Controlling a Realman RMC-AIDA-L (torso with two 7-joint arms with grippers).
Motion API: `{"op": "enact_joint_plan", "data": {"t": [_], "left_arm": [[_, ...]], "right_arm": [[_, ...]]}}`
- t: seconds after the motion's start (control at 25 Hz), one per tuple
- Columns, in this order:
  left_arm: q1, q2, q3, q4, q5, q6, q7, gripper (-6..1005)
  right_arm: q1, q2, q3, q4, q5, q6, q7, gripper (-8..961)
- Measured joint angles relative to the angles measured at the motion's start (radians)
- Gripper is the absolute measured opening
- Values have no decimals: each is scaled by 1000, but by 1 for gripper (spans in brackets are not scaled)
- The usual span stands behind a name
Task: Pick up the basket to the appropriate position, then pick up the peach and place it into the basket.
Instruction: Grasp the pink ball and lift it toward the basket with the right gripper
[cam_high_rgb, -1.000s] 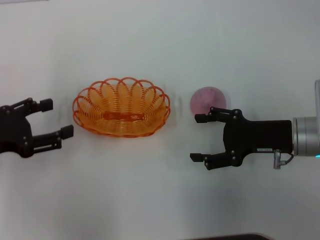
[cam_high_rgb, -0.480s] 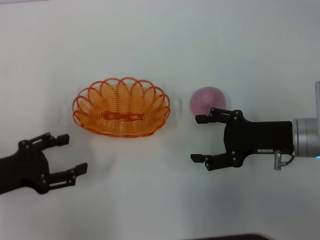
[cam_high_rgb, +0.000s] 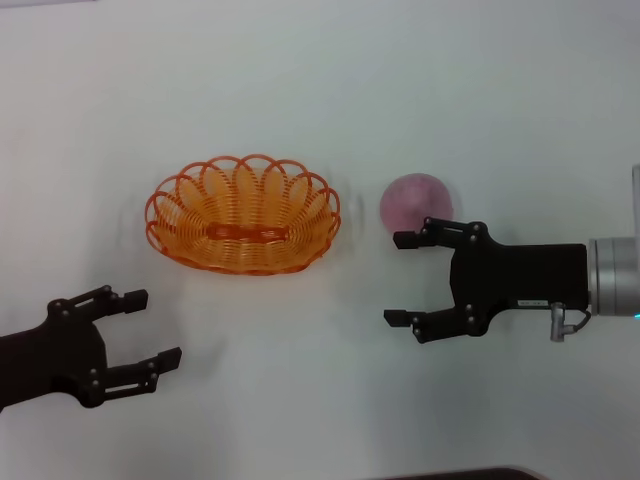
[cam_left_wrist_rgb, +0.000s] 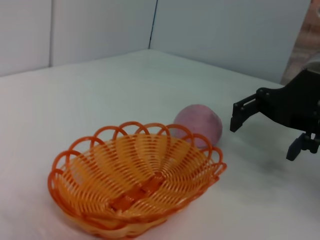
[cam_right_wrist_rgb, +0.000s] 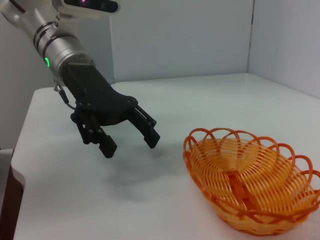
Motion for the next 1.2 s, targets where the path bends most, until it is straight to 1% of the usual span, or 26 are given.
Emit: {"op": "enact_joint_plan", "data": {"t": [0.28, 0.4, 0.52, 0.72, 1.04, 1.2], "left_arm": [[-1, 2, -2, 5, -1, 1, -10, 843], [-2, 2, -2, 6, -4, 4, -10, 843], [-3, 2, -2, 6, -4, 5, -10, 843], [-6, 2, -2, 6, -5, 7, -12, 843], [-9, 4, -2, 5, -5, 9, -20, 844], [-13, 4, -2, 3, -5, 9, -21, 844]], "right_arm": [[-5, -3, 2, -9, 0, -6, 7, 946], [-13, -8, 15, -26, 2, -24, 31, 945], [-30, -9, 41, -94, 5, -62, 126, 945], [-40, -10, 91, -226, 2, -155, 352, 945], [-38, -10, 93, -287, -10, -186, 443, 946], [-7, -10, 91, -380, -90, -194, 576, 946]]}}
